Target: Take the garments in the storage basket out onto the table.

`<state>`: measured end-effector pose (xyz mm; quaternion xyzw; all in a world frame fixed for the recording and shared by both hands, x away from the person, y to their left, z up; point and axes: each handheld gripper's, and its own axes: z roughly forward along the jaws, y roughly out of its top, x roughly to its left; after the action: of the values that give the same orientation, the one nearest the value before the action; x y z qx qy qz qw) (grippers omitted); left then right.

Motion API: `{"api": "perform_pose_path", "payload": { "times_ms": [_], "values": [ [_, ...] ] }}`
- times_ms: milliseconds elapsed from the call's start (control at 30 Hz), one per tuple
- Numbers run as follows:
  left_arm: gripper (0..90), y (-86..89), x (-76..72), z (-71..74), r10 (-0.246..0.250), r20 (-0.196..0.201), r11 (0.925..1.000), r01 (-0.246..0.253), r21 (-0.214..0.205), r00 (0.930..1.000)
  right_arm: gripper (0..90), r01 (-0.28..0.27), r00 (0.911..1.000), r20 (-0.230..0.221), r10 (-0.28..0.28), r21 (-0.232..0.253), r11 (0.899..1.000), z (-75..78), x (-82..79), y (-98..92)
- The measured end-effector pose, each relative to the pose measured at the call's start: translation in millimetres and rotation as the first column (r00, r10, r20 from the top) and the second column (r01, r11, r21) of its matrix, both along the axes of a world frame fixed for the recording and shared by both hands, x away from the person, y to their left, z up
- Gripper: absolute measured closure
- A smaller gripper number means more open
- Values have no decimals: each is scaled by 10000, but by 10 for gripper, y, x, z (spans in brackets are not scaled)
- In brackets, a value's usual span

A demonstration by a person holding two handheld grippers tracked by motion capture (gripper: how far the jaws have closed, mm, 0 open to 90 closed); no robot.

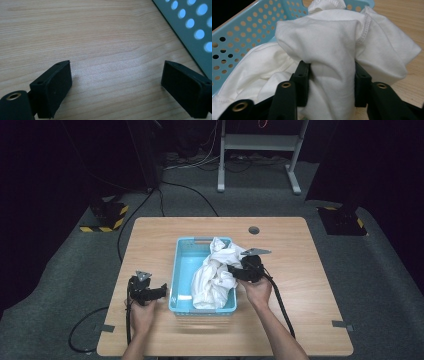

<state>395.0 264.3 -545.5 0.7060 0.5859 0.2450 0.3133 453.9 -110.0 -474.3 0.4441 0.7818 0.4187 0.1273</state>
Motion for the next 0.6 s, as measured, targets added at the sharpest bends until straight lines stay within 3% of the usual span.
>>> {"api": "perform_pose_path", "payload": {
  "times_ms": [167, 367, 600],
  "values": [
    [99, -4, 0, -1, 2, -2, 10000, -2, 19, 10000, 736, 103, 9995, 313, -101, -52, 9999, 41, -32, -14],
    [99, -5, 1, -1, -4, -5, 10000, 4, 37, 10000, 770, -24, 9987, 506, 31, -149, 9999, 84, -71, -16],
    [100, -10, 2, -1, 0, -13, 10000, 0, 92, 10000, 779, -381, 9982, 485, 358, 466, 9982, 177, -110, -82]
  ]
}}
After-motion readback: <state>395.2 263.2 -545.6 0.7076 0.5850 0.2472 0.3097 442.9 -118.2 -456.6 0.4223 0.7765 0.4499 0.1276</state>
